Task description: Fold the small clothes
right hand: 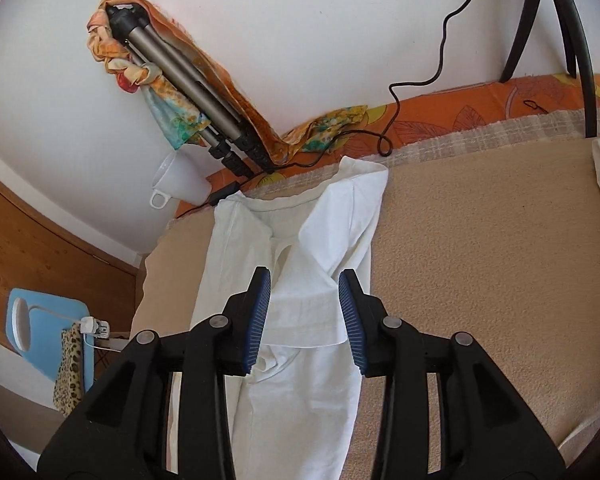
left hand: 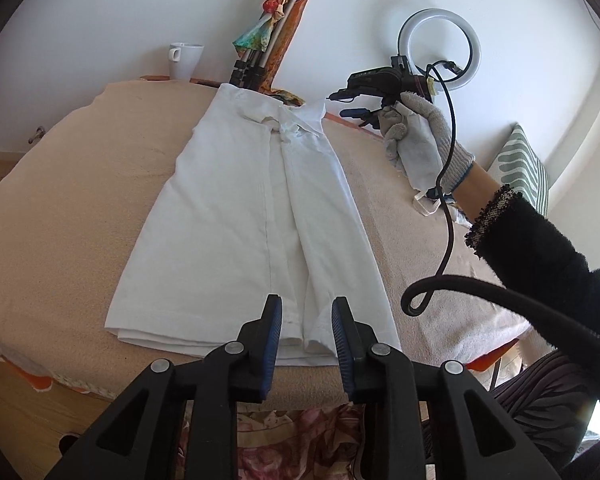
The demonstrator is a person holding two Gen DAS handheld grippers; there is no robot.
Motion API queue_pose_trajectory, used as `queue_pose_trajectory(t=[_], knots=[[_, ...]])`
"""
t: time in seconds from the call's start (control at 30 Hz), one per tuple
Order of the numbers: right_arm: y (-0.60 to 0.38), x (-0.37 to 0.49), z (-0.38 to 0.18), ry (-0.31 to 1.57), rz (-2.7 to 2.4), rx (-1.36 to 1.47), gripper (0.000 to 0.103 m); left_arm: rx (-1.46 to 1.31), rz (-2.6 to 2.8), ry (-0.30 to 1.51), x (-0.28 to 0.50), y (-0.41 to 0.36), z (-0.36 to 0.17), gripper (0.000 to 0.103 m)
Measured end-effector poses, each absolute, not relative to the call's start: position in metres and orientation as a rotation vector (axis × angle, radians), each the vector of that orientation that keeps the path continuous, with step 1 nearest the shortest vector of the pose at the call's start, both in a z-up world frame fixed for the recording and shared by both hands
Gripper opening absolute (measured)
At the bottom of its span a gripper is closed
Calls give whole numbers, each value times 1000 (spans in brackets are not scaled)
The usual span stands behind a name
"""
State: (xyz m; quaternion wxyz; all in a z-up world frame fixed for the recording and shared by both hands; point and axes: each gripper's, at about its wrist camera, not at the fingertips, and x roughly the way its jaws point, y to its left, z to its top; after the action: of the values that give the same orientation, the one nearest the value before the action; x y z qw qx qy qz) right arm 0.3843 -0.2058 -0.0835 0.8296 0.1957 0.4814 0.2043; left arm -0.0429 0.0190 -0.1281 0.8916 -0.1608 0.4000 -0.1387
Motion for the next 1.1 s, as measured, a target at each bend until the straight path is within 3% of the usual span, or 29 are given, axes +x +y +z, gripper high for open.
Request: queue_pose_trajectory(t=[0.3,0.37,0.47,0.8,0.87,0.9,1.1], knots=[[-177,401,-112,1032,477,313,37,-260,-228,795,-32,48,-110,25],[-165,402,-112,1049,480,226,5,-299,-229,804,-28,53,-114,25],[-157,404,-106,1059,495,196,5,-326,-230,819,-24,57,-119,25],[-90,450,-111,1182,556,294,6,-360,-225,823,-16,60,-120,25],[-73,458,-123,1261,526,217,30,-357,-217,823,-15,60,-121,25],[-71,457,-122,1260,527,186,30,-356,-213,825,-16,61,-122,25],[-139,440,-80,1006,590,261,30,-385,-213,848,-13,63,-129,25]])
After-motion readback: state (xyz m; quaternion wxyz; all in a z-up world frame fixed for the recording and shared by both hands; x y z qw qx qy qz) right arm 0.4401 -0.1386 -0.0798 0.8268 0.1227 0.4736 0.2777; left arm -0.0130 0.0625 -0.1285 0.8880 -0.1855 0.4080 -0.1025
